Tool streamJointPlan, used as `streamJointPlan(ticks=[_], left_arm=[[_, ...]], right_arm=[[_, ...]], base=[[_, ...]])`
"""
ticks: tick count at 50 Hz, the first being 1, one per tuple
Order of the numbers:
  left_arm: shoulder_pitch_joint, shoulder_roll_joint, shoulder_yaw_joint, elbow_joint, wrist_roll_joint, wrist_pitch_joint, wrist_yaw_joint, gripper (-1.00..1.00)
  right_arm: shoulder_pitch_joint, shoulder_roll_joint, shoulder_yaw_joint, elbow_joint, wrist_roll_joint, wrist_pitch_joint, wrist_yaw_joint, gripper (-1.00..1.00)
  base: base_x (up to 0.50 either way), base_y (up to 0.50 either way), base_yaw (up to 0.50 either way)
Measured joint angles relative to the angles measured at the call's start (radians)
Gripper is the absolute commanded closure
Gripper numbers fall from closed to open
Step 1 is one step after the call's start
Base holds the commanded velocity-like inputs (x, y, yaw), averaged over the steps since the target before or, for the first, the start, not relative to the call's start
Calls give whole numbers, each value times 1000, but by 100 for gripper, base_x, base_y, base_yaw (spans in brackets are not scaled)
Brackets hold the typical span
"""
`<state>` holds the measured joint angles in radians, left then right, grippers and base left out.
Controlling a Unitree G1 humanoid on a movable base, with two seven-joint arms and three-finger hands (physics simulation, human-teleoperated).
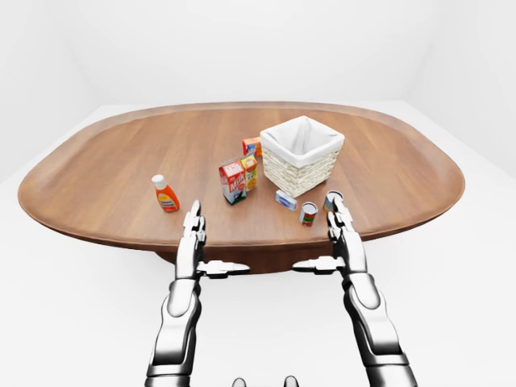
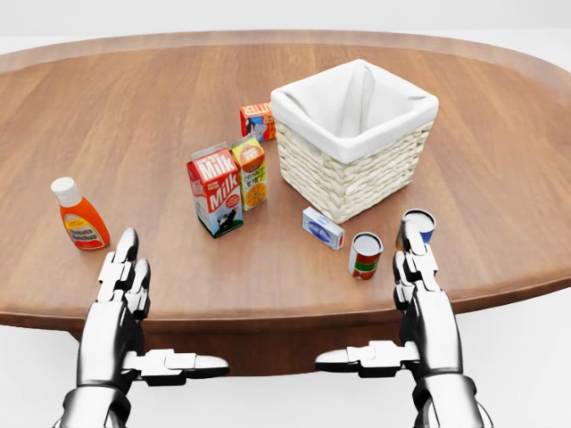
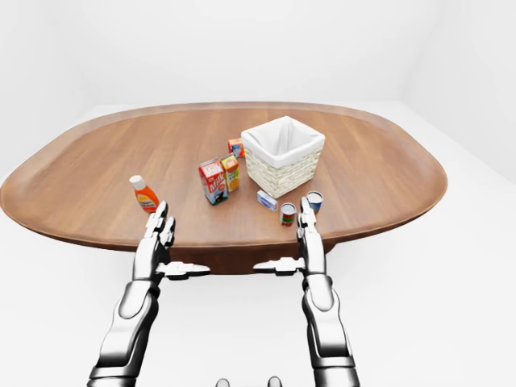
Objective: Pick up the orange juice, and put it in the basket.
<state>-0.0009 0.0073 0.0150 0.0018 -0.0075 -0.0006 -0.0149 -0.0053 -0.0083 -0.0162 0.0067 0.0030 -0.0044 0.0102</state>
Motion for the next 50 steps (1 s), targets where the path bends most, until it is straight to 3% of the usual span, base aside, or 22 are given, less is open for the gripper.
streamJointPlan(ticks=[17, 25, 36, 39, 45, 50], left_arm=[[3, 9, 18, -8, -11, 8, -23, -100], [4, 10, 21, -8, -13, 9, -26, -100], [6, 10, 20, -18, -13, 14, -29, -100], [4, 7, 22, -29, -17, 28, -20, -100], [-6, 2, 31, -72, -40, 88, 14, -100], [-14, 1, 36, -128, -59, 88, 44, -100]], right_arm=[[-28, -5, -28, 10, 31, -6, -27, -100], [-41, -6, -37, 20, 50, -32, -41, -100], [-41, -15, -34, -20, 40, -23, -32, -100], [-36, -14, -29, -40, 28, -15, -25, -100], [-31, -12, -23, -66, 13, -8, -14, -100], [-28, -11, -20, -79, 9, -4, -5, -100]], base=[[0, 0, 0], [0, 0, 0], [0, 0, 0], [0, 0, 0], [0, 0, 0], [0, 0, 0]])
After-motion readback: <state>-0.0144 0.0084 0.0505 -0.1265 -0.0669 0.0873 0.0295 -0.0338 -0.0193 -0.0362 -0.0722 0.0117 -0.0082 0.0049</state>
